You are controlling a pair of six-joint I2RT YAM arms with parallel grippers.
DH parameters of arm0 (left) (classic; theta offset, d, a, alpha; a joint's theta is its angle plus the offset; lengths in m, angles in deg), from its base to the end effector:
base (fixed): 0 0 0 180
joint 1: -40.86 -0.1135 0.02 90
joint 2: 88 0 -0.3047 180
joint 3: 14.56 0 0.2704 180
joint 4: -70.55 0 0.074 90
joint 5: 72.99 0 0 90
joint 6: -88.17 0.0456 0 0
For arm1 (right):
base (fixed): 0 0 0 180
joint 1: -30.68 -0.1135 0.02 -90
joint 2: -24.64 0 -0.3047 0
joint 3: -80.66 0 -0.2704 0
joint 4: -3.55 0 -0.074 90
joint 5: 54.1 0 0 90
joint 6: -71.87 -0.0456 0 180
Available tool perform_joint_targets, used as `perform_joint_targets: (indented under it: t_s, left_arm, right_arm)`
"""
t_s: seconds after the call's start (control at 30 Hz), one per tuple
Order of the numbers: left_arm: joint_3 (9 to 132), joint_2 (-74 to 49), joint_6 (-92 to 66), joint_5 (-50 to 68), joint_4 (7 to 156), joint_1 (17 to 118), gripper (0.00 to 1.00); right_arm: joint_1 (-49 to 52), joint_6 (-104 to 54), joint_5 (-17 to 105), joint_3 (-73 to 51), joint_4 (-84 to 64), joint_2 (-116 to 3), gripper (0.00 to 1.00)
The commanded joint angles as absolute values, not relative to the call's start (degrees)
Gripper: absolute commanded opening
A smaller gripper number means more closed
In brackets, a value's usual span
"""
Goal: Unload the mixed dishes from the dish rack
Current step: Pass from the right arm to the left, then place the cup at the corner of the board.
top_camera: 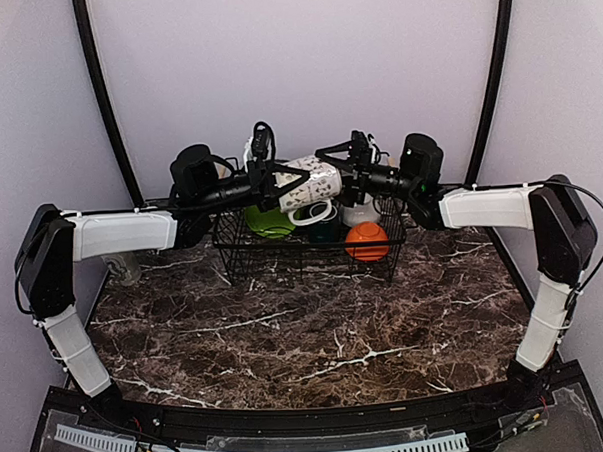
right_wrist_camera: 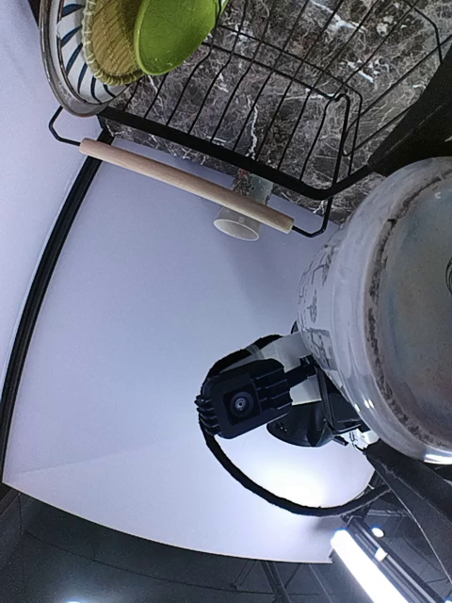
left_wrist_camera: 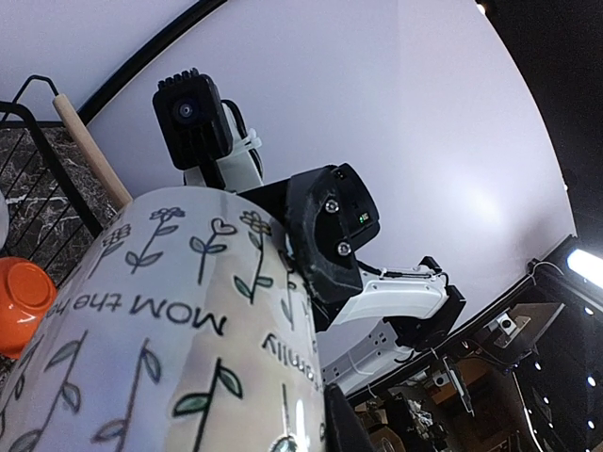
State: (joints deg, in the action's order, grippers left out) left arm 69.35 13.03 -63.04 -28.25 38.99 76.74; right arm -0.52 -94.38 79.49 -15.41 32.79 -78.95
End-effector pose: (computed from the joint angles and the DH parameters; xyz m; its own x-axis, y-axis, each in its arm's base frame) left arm 0.3371 -0.2838 0.3594 -0.7527 -0.2169 -0.6216 0.6442 -0.0476 -0.7634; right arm 0.3701 0.2609 0.3365 -0.8955 0.2802 -0.3458 -0.3657 -0.0202 0.9305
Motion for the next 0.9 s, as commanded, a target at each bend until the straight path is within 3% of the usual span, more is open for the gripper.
perform_joint_targets:
  t_s: [0.0,0.17,0.2,0.43,0.7,0.87]
  left_arm:
    - [70.2,10.1,-63.4,-28.0,38.2,76.9,0.01]
    - [69.9,8.8,-62.6,-28.0,38.5,76.8,0.01]
    - [69.8,8.4,-62.4,-28.1,38.6,76.8,0.01]
    - [68.1,6.4,-61.2,-28.0,39.4,75.5,0.01]
    - [73.5,0.9,-43.9,-21.8,67.7,75.2,0.01]
    - [77.3,-4.0,-33.4,-14.1,86.4,75.2,0.01]
  right_arm:
    - [0.1,-92.6,80.4,-15.8,38.8,-78.9,0.48]
    - [1.2,-90.5,81.8,-15.9,36.9,-79.2,0.95]
    - [1.6,-89.9,82.3,-16.0,36.4,-79.1,0.98]
    - [4.4,-88.1,86.0,-19.0,38.1,-77.9,0.99]
    - [4.7,-62.1,72.9,-14.2,1.1,-69.9,0.99]
    - [3.9,-50.9,61.5,-11.9,-12.7,-66.5,0.99]
